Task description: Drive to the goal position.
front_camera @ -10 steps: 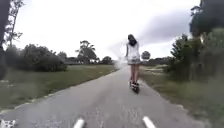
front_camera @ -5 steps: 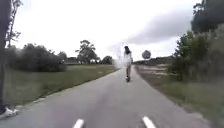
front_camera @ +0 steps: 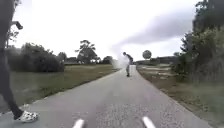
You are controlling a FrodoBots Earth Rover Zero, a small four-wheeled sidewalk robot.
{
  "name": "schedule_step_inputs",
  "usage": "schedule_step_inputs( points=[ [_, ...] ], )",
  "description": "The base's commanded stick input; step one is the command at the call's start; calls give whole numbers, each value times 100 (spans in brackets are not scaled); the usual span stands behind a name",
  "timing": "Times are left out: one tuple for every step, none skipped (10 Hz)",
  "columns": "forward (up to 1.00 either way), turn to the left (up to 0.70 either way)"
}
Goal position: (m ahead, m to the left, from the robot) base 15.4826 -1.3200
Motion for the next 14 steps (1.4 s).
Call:
schedule_step_inputs(
  points=[
    [70, 0],
    [70, 0],
    [70, 0],
    [70, 0],
    [70, 0],
    [70, -1],
    [70, -3],
    [70, -24],
    [70, -21],
    [70, 0],
    [70, 0],
    [70, 0],
    [70, 0],
    [70, 0]
  ],
)
